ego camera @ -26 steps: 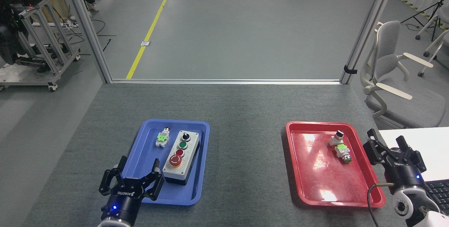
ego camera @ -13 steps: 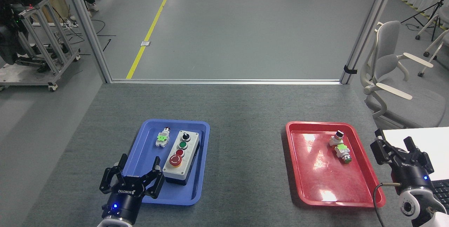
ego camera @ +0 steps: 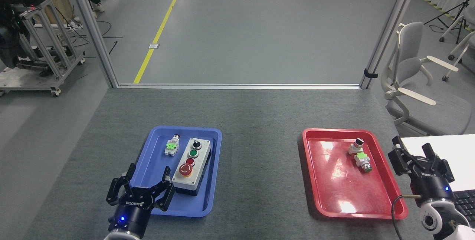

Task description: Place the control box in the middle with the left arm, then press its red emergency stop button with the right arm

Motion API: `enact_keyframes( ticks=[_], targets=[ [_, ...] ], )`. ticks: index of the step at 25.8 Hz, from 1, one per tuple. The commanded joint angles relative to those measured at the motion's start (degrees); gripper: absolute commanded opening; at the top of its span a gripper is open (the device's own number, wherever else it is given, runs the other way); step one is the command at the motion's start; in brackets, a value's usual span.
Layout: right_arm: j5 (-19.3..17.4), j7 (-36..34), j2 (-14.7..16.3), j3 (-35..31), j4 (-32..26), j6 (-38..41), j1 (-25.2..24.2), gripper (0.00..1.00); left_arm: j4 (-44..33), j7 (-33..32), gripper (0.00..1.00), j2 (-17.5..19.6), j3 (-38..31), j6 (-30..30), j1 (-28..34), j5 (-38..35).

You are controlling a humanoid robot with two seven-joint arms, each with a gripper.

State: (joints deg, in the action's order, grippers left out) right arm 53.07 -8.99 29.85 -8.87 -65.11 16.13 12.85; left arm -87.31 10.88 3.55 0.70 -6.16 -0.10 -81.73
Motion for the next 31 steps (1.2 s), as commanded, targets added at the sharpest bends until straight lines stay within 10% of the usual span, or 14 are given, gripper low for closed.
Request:
enact_keyframes(
  ticks=[1,31],
  targets=[
    [0.1,-0.1,-0.4,0.3,0.1,0.6,0.1,1.00,0.2,-0.2,1.00,0.2,0.0,-1.9,0.1,0.0],
    [0.2,0.4,-4.2,4.9,-3.0,2.8,0.2,1.00,-0.3,0.0,0.99,0.1,-0.1,-3.0,1.1,0.0]
  ],
)
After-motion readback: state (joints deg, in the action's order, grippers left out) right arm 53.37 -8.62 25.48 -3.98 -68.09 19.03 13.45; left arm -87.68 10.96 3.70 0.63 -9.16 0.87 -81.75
